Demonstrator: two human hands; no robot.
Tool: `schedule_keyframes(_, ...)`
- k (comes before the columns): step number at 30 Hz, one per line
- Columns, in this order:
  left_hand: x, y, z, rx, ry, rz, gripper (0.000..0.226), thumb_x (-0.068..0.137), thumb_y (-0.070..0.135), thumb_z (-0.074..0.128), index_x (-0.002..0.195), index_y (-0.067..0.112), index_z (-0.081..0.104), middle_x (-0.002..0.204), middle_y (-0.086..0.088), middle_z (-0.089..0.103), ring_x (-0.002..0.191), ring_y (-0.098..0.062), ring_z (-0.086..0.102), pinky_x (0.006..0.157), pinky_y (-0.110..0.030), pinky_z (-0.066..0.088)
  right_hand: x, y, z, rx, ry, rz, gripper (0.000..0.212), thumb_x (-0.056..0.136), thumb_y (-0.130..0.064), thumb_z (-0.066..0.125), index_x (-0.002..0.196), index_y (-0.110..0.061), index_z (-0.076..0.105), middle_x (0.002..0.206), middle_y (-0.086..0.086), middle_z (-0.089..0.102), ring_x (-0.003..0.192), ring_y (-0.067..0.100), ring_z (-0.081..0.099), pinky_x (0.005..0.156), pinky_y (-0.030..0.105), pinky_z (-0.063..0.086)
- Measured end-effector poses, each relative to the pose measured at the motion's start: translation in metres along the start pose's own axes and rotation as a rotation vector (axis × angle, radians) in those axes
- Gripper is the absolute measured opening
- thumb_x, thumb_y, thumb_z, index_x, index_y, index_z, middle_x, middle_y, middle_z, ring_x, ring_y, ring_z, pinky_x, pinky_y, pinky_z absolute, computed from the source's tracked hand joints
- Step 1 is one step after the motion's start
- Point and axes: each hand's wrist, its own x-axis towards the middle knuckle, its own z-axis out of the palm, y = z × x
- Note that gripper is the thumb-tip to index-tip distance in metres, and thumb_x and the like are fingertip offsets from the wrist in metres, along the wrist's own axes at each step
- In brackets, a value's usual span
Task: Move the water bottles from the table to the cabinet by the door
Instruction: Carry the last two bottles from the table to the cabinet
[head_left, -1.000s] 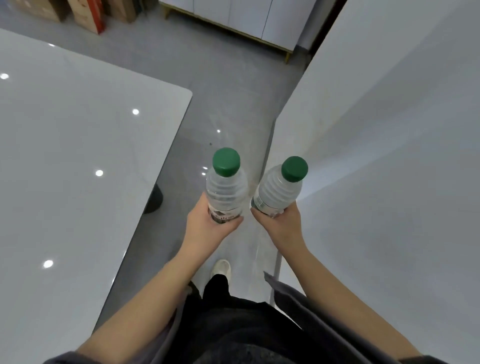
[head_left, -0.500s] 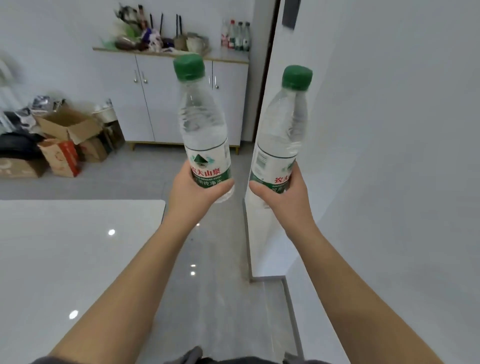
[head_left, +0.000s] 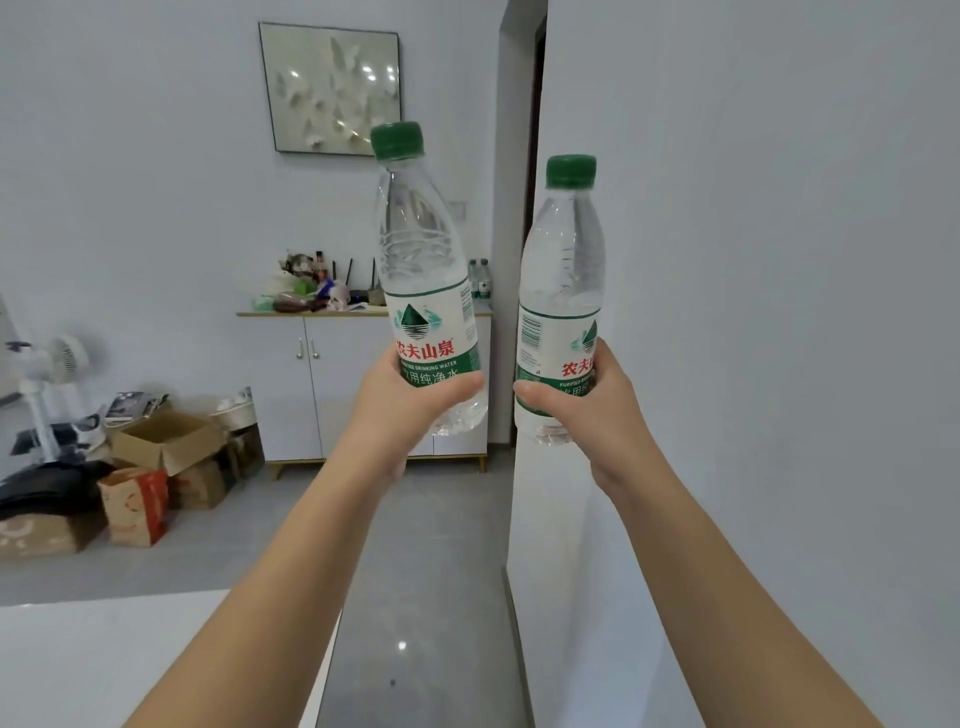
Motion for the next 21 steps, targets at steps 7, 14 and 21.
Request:
schedule_keyframes(7,0.0,0.002,0.001,-0.003,-0.004,0.035,0.042,0.071,0.002,0.081,0.103,0.024,0.064,0.091,0.009,0.075,0.086,-0.008,0.071,0.07,-0.023,0.052,0.001,-0.003,0.009,0.009,-0.013,0.015,0.06,0.072,-0.006,0.082,0.122,-0.025,0.056,0.109,-0.01,0.07,0.097,0.004,0.067,0.078,0.02,0.054)
schedule_keyframes(14,0.012,0.0,-0.007,-0.013,0.005,0.018,0.044,0.07,0.002,0.082,0.103,0.026,0.062,0.093,0.009,0.074,0.085,-0.007,0.07,0.066,-0.019,0.051,0.011,-0.001,0.015,0.025,-0.009,0.037,0.06,0.073,-0.005,0.082,0.124,-0.024,0.056,0.111,-0.009,0.07,0.099,0.007,0.067,0.076,0.019,0.053)
schedule_keyframes(21,0.043,-0.004,-0.02,0.022,-0.008,-0.008,0.044,0.071,0.004,0.082,0.105,0.024,0.062,0.096,0.007,0.073,0.09,-0.01,0.069,0.068,-0.021,0.051,0.039,-0.002,0.027,0.028,0.013,0.047,0.058,0.074,-0.003,0.08,0.123,-0.022,0.056,0.112,-0.007,0.07,0.101,0.01,0.067,0.079,0.022,0.054)
